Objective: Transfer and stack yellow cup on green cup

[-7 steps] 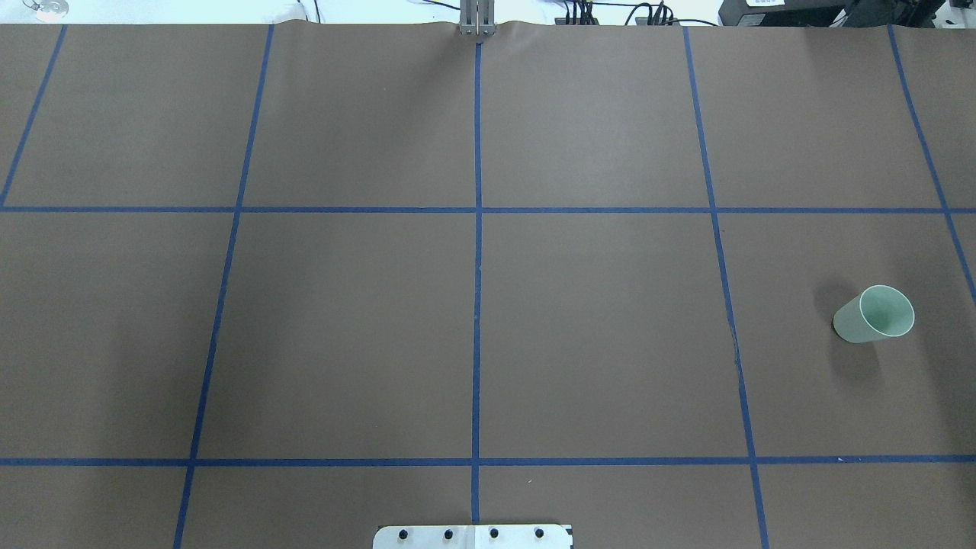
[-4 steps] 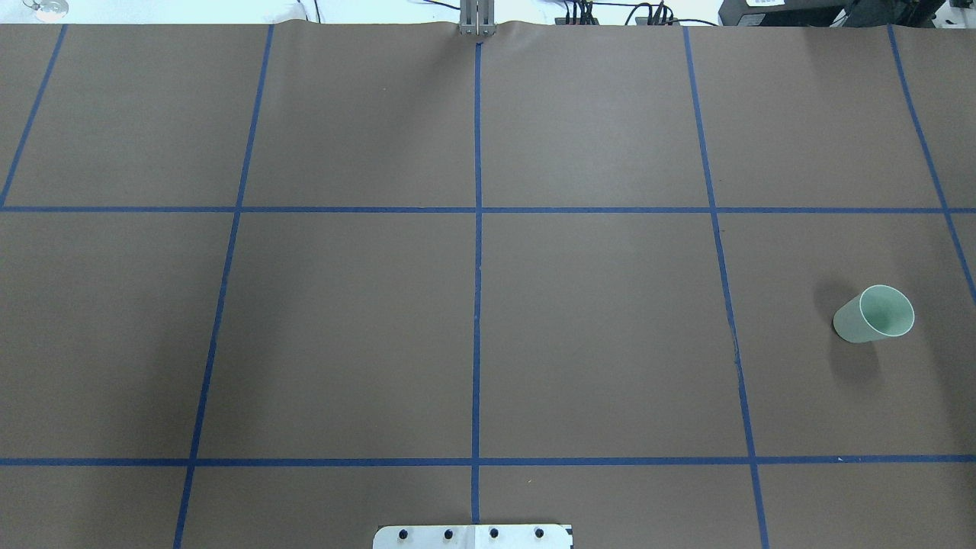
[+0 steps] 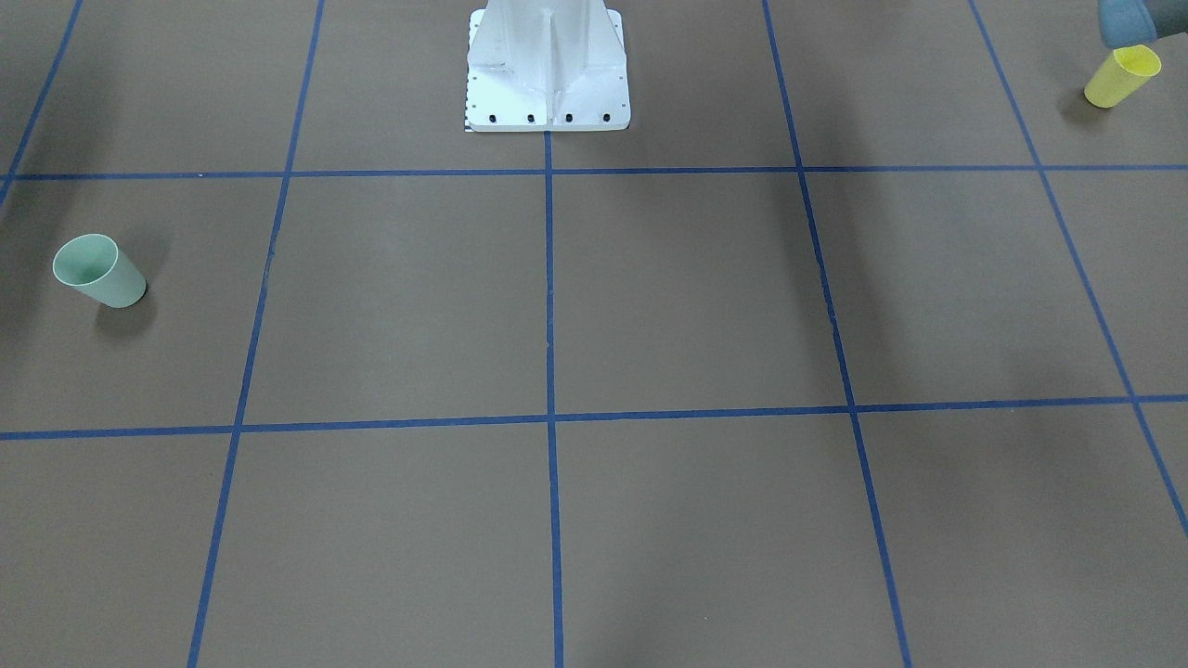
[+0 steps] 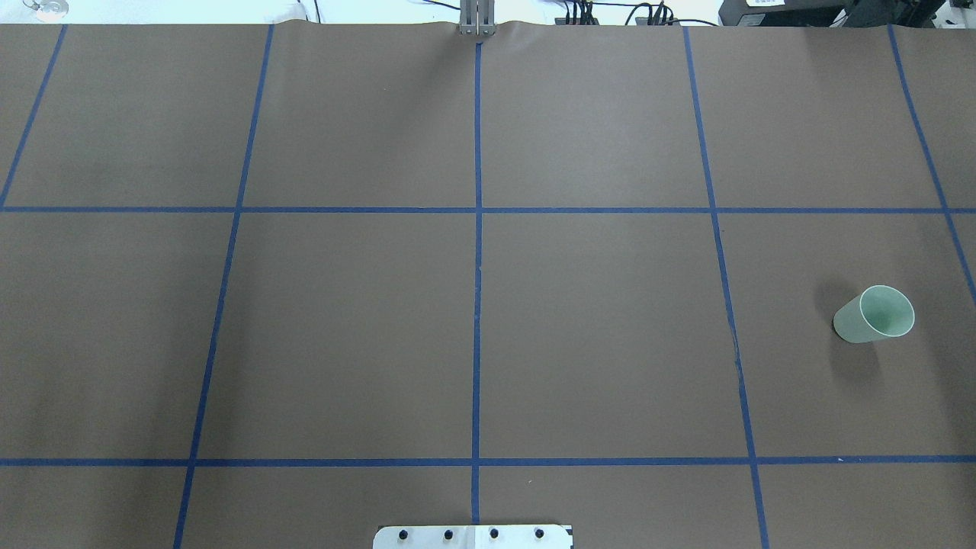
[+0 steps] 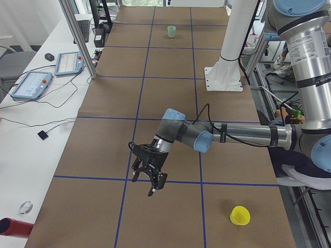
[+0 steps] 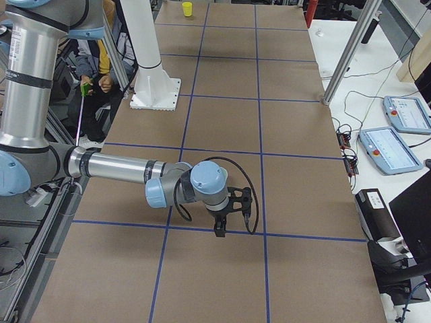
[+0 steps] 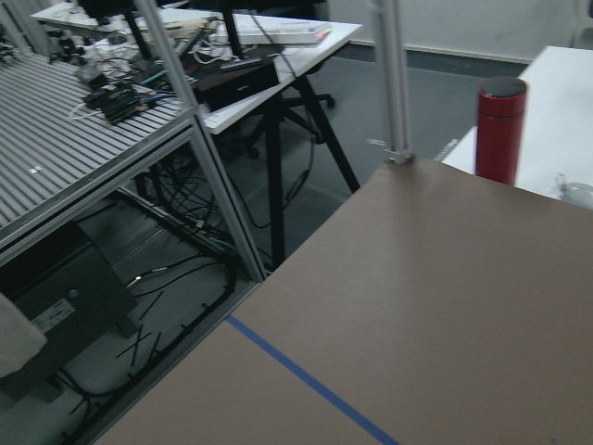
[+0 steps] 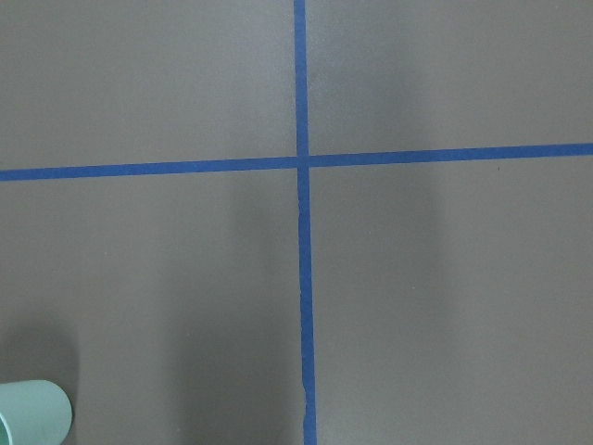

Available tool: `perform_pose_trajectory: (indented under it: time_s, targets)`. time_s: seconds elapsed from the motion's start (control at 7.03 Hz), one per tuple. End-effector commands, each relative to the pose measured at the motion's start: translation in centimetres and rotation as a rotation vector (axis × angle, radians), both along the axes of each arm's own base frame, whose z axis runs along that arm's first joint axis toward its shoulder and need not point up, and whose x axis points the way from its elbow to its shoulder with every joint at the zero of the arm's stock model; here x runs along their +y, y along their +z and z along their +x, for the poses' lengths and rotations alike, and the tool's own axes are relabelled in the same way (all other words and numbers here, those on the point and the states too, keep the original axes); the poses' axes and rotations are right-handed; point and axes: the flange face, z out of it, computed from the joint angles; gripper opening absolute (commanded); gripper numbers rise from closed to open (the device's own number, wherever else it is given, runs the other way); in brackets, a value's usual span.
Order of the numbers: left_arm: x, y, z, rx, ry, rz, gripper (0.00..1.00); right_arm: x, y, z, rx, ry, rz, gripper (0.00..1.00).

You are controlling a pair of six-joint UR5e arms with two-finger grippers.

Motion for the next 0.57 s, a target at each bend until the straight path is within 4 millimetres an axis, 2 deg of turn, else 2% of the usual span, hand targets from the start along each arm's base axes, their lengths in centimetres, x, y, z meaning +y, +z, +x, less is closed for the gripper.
perform_pose_trajectory:
  time_s: [0.0,0.14,0.43]
  targets:
    - [2.3,3.5,1.2,-0.117,-0.175,-0.184,1.00,0.0,-0.1,-0.2,0.003,-0.015,0.024,1.00]
    - [3.6,4.9,1.2,-0.164,-0.279,-0.287,1.00,0.1,0.0,-0.3,-0.001,-0.016,0.022,1.00]
    - [5.3,6.5,1.9,-0.221,-0.447,-0.377,1.00,0.0,-0.1,-0.3,0.001,-0.017,0.032,1.00]
